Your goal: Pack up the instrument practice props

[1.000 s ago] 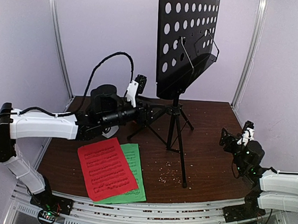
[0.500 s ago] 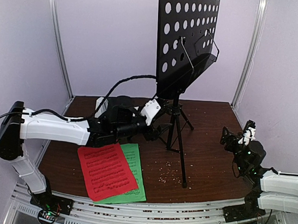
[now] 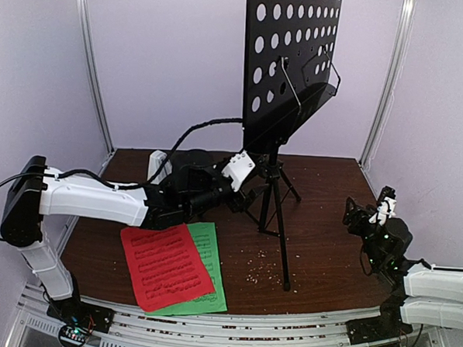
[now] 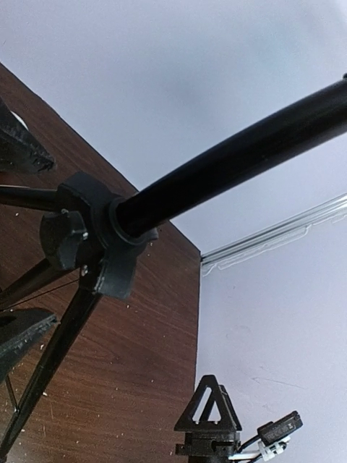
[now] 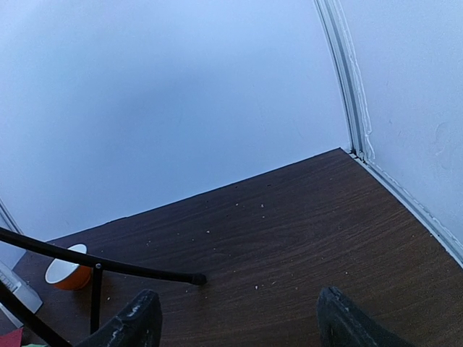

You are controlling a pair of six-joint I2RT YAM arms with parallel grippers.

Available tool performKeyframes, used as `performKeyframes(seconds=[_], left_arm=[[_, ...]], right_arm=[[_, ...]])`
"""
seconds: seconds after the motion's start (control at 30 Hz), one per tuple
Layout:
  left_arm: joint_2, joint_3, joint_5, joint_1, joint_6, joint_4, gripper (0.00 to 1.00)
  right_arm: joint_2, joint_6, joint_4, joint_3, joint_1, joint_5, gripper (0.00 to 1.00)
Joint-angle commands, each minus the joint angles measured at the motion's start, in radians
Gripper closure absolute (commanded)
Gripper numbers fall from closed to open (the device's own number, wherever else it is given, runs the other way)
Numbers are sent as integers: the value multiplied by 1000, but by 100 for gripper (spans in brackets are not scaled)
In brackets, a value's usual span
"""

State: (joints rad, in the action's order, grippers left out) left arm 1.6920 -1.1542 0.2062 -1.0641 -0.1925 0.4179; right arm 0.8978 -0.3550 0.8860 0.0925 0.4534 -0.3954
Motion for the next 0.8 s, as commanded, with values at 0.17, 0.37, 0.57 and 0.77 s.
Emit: performKeyframes(seconds=[0.17,0.37,0.57,0.77], left_arm=[[45,-65,12,-7,-55,60,49],[47,-64,22,-7,-56,74,56],[62,-86,29,-7,-53,59,62],[66,-85,33,-7,-47,60,65]], right_arm=[[-12,-13,22,-1,-4,15,35],[-4,-17,25,1,-3,22,40],[-3,-18,22,3,-3,23,41],[-11,-18,18,0,-3,20,41]])
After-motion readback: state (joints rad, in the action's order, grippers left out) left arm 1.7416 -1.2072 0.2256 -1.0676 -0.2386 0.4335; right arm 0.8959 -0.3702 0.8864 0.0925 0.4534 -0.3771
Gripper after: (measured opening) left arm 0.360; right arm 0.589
